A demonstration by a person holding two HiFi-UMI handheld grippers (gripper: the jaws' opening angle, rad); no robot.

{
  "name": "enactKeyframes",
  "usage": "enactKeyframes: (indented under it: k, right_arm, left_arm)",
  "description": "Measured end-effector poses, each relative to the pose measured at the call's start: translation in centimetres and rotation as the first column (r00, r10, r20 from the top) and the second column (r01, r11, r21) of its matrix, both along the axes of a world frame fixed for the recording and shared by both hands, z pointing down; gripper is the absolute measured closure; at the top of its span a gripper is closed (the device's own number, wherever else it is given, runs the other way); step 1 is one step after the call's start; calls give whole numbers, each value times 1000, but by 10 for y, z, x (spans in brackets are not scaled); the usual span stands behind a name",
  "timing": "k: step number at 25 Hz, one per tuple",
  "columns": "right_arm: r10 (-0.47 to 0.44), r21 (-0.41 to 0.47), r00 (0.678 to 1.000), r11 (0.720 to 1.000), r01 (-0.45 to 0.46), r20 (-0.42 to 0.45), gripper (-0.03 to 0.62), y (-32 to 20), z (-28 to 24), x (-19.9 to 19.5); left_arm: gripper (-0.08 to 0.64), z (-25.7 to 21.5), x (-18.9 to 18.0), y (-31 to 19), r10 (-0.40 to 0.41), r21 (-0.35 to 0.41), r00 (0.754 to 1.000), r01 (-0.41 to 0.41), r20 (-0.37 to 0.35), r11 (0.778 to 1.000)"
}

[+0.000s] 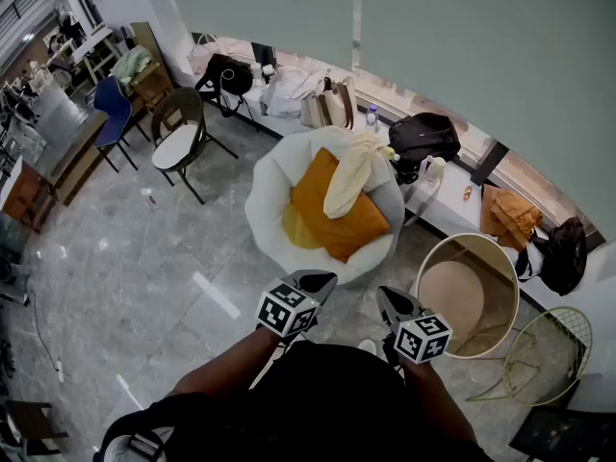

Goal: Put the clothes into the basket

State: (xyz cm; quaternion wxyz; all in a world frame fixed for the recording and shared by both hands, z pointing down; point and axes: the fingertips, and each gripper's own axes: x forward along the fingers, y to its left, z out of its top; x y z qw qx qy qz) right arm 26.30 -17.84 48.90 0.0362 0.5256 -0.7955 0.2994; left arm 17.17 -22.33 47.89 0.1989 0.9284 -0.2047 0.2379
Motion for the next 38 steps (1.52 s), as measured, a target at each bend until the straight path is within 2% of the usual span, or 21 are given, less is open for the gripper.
enactKeyframes:
  k: [13, 19, 22, 26, 31, 38]
  right_arm:
    - [-9, -2, 1000, 1000, 9, 1, 578, 5, 2, 4]
    - [-8, -3, 998, 1000, 8, 62, 577, 8, -2, 9]
    - [-14, 7, 999, 1000, 14, 29, 577, 10, -2, 14]
    - [-17, 16, 1000, 1000, 17, 14, 577, 17, -4, 25]
    - [-28, 21, 1000, 999, 28, -1, 577, 27, -5, 44]
    - [-35, -6, 999, 999, 35, -22, 577, 39, 5, 77]
  left_arm:
    - [559, -3, 8, 5, -7, 11, 1000, 7, -10, 1000]
    - [560, -3, 12, 8, -23, 2, 1000, 23, -4, 1000]
    - [560, -1, 17, 12, -32, -28, 999, 32, -17, 999]
    - [559, -1, 24, 16, -84, -92, 995, 78, -60, 993]
    - [560, -2, 35, 21, -123, -78, 991, 118, -55, 990]
    - [560, 6, 54, 41, -187, -123, 979, 177, -75, 977]
